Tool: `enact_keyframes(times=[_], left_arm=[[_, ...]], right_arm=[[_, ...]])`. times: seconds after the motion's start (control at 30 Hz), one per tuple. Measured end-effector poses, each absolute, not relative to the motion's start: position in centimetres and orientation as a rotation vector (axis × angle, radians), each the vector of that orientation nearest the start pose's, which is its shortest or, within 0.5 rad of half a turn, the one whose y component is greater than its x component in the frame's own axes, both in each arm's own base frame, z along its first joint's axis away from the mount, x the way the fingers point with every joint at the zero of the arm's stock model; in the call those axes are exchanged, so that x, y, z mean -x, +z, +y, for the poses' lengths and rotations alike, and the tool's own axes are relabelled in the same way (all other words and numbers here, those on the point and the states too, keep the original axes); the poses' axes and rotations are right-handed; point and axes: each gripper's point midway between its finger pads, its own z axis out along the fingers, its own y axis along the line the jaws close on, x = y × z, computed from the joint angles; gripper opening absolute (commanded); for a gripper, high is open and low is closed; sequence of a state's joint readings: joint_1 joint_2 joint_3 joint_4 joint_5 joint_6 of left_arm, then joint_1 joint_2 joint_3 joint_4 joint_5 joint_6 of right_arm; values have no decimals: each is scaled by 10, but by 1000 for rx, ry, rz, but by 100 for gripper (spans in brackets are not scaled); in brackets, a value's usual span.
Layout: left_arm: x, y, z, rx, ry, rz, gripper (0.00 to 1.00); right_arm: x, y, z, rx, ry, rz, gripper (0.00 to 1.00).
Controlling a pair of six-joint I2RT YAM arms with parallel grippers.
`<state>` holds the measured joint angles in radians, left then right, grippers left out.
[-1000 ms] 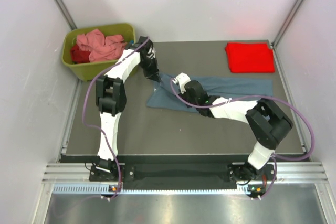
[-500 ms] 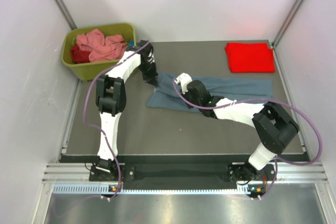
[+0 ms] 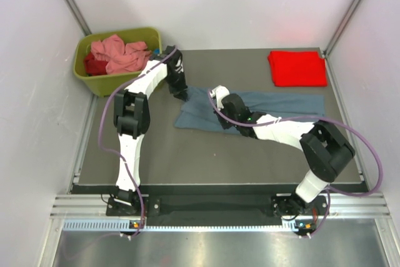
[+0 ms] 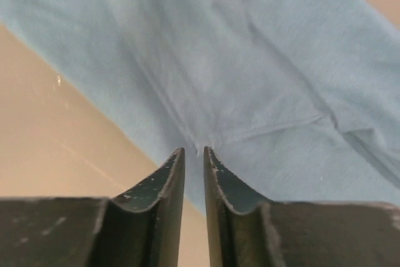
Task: Fold and stack the t-shirts
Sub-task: Fold the tshirt
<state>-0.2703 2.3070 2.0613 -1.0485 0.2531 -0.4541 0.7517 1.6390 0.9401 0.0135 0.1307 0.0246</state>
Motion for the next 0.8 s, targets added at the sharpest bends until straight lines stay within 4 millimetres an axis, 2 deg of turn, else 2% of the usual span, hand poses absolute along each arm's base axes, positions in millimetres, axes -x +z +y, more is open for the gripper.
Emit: enact_keyframes(times=[0.1, 0.2, 0.3, 0.43, 0.53, 0.7, 0.8], left_arm=[[-454, 71, -198, 200, -546, 2879, 21], [-459, 74, -208, 192, -570, 2846, 21], [-466, 75, -218, 183, -592, 2809, 20], [-471, 65, -226, 184, -614, 2778, 17], [-472, 56, -225, 208, -598, 2782, 16], [-484, 31, -214, 275, -482, 2778, 15], [-496, 31, -208, 304, -424, 2743, 15]], right_arm=[[-345, 85, 286, 676, 286, 2137, 15], [-366, 84, 294, 625, 290, 2146, 15], [-380, 70, 292, 577, 281, 2186, 15], [-389, 43, 276, 525, 231, 2280, 15], [-391, 30, 264, 488, 205, 2327, 15], [-395, 33, 261, 460, 187, 2331, 16], [-395, 33, 260, 443, 185, 2335, 18]])
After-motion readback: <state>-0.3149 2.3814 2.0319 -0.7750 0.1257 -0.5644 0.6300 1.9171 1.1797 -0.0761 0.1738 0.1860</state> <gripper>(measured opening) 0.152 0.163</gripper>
